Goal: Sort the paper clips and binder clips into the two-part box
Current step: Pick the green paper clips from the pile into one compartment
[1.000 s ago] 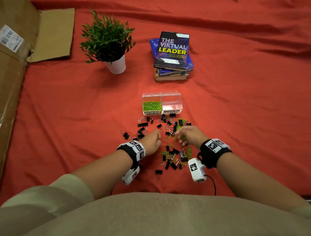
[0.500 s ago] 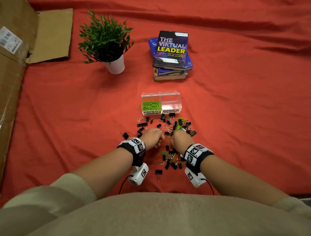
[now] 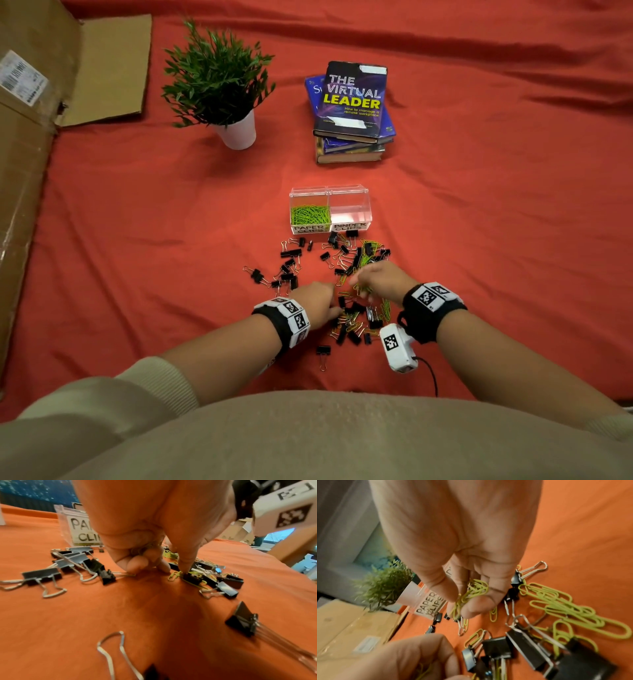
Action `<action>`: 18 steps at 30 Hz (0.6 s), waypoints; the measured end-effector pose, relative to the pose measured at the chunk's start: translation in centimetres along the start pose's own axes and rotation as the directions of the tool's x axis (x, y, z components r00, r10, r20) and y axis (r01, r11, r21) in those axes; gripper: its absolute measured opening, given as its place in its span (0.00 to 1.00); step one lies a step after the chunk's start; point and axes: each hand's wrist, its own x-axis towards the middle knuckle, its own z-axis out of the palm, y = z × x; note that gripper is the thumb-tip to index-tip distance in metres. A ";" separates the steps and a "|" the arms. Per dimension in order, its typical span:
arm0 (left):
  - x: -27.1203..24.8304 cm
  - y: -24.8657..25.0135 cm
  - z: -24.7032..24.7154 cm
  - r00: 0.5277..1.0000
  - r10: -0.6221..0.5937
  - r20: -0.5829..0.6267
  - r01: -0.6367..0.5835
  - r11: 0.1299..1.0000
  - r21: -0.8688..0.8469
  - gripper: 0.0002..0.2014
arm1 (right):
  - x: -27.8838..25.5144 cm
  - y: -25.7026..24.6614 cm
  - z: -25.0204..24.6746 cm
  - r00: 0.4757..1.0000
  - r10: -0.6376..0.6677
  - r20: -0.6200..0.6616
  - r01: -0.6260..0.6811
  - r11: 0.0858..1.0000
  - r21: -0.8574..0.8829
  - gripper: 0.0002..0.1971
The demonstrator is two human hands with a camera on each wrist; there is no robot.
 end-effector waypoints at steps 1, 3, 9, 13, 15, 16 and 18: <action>0.0 0.2 0.2 1.000 0.001 -0.011 -0.001 1.000 0.023 0.16 | 0.0 0.0 0.0 1.000 0.014 0.006 -0.015 0.999 0.030 0.08; 0.0 0.5 0.4 1.000 0.010 -0.020 -0.009 0.999 0.053 0.16 | 0.2 0.3 0.5 1.000 -0.008 -0.011 0.007 0.999 -0.037 0.06; -0.1 0.1 0.1 0.999 0.036 -0.011 -0.034 0.993 0.114 0.12 | 0.6 0.3 2.9 0.979 -0.198 -0.042 0.134 0.790 -0.598 0.09; -0.2 -0.7 -0.2 1.000 0.018 -0.005 -0.017 0.994 0.106 0.12 | 0.5 0.4 1.5 0.986 -0.156 -0.050 0.087 0.760 -0.644 0.02; -0.3 -1.1 -0.4 1.000 0.000 -0.017 0.001 0.996 0.089 0.11 | 0.5 0.4 0.5 0.987 -0.151 -0.056 0.082 0.768 -0.635 0.03; -0.3 -1.3 -0.5 1.000 -0.011 -0.027 0.013 0.997 0.071 0.11 | 0.5 0.3 0.1 0.985 -0.164 -0.060 0.091 0.774 -0.626 0.04; -0.4 -1.6 -0.6 0.999 -0.032 -0.044 0.033 0.999 0.026 0.11 | 0.5 0.1 0.0 0.978 -0.201 -0.059 0.123 0.779 -0.614 0.04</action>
